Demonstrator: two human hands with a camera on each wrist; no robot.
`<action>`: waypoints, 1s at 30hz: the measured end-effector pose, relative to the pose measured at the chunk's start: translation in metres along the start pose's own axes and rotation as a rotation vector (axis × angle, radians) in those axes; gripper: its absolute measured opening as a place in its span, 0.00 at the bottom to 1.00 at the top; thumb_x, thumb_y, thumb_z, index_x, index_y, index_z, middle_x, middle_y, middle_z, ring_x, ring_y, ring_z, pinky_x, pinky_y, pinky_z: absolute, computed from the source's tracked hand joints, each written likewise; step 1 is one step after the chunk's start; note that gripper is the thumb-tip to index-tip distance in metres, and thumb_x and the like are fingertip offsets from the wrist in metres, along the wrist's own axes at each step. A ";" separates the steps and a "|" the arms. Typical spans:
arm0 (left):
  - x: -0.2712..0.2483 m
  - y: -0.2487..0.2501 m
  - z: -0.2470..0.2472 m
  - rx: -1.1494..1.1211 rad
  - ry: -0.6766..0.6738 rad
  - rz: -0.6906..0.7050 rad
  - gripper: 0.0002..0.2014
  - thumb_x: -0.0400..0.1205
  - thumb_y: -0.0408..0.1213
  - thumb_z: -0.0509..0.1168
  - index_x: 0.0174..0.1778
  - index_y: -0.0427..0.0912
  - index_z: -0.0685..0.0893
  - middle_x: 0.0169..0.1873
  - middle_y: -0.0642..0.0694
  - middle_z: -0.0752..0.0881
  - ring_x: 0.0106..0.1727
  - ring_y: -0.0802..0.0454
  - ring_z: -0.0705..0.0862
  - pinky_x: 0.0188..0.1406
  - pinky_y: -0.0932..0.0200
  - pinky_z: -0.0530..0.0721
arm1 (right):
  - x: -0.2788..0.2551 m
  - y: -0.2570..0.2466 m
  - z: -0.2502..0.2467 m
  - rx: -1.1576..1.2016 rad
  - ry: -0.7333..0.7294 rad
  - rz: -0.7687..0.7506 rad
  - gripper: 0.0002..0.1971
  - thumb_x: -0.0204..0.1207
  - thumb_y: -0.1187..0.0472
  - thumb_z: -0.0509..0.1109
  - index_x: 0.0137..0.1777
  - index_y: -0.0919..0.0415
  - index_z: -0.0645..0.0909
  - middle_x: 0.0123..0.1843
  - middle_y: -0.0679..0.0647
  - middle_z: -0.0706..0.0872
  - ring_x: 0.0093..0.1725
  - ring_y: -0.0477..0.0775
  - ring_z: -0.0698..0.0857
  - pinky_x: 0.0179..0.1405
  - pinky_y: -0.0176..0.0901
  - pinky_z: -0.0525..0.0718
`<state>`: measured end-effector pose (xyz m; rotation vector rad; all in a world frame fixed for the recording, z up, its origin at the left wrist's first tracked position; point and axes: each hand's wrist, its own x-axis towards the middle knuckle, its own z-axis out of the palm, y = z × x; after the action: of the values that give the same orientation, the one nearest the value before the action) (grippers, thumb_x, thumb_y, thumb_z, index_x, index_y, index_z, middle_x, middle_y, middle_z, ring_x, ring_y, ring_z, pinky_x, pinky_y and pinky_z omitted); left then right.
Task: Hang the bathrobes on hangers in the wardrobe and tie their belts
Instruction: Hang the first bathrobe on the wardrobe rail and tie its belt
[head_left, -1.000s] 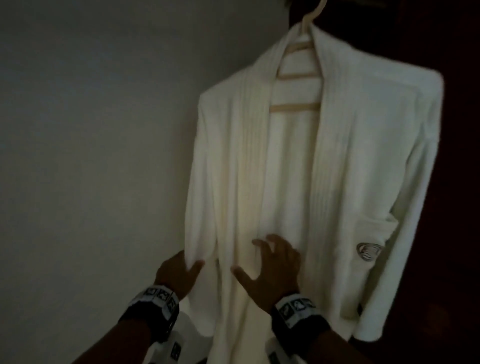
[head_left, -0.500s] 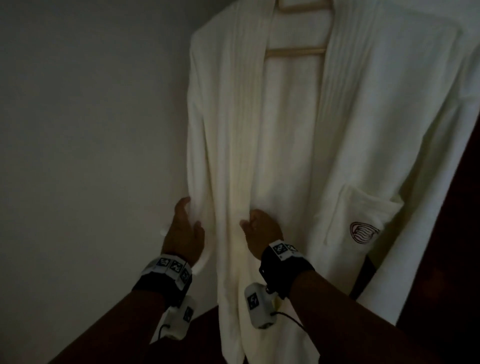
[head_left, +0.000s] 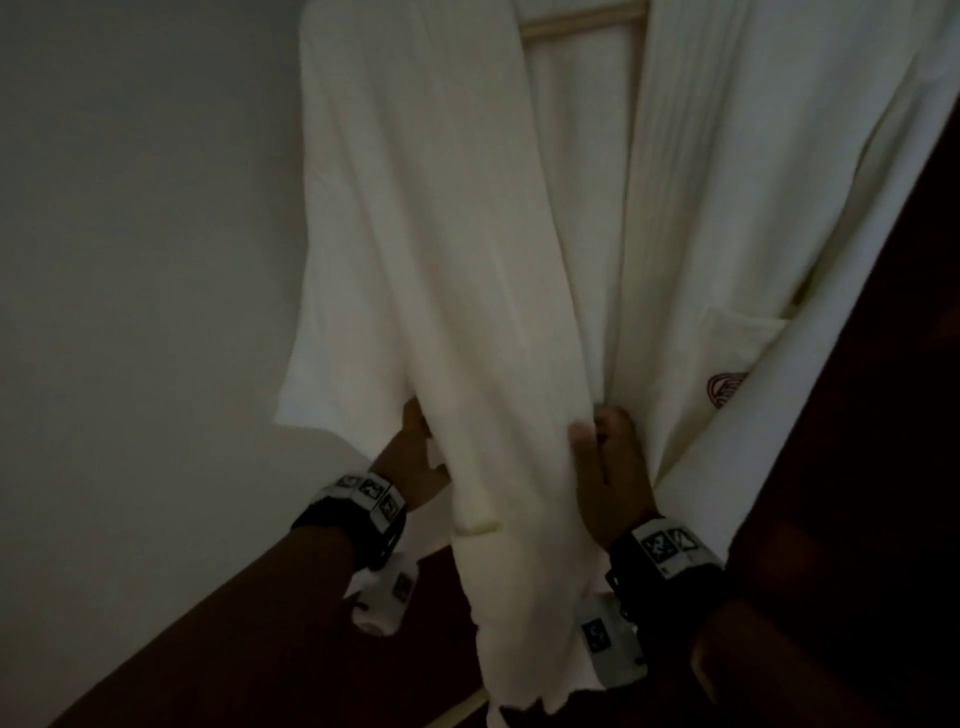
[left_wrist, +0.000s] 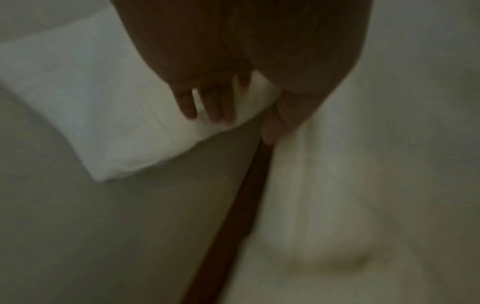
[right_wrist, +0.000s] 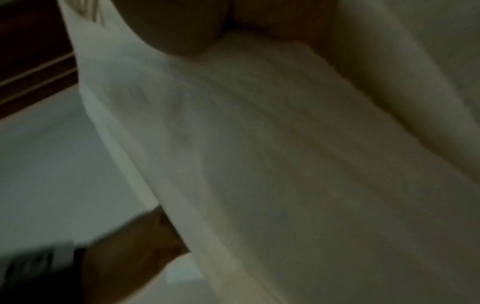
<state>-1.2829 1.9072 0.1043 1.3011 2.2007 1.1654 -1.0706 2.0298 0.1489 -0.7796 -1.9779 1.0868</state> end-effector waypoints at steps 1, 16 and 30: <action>0.004 0.011 0.008 -0.169 -0.052 -0.054 0.55 0.69 0.52 0.76 0.83 0.51 0.43 0.72 0.55 0.69 0.69 0.55 0.73 0.71 0.56 0.73 | -0.002 0.002 -0.005 -0.055 -0.102 0.011 0.36 0.66 0.31 0.65 0.68 0.53 0.69 0.58 0.44 0.78 0.57 0.48 0.77 0.62 0.46 0.78; -0.014 0.073 0.054 -0.270 -0.249 0.017 0.17 0.79 0.37 0.65 0.62 0.38 0.80 0.51 0.46 0.89 0.50 0.55 0.87 0.59 0.53 0.85 | -0.034 0.073 0.027 -0.383 -0.433 0.097 0.68 0.54 0.35 0.81 0.84 0.45 0.35 0.84 0.41 0.47 0.81 0.46 0.53 0.81 0.52 0.59; -0.003 -0.002 0.064 -0.049 -0.152 -0.250 0.32 0.77 0.27 0.67 0.77 0.47 0.66 0.66 0.55 0.73 0.65 0.54 0.74 0.61 0.63 0.73 | -0.030 0.065 -0.003 -0.026 -0.113 0.219 0.16 0.80 0.47 0.68 0.64 0.52 0.74 0.51 0.35 0.75 0.53 0.47 0.76 0.52 0.29 0.70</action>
<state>-1.2426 1.9353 0.0634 1.0238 2.1363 0.9850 -1.0415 2.0377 0.0838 -0.9859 -2.0396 1.2583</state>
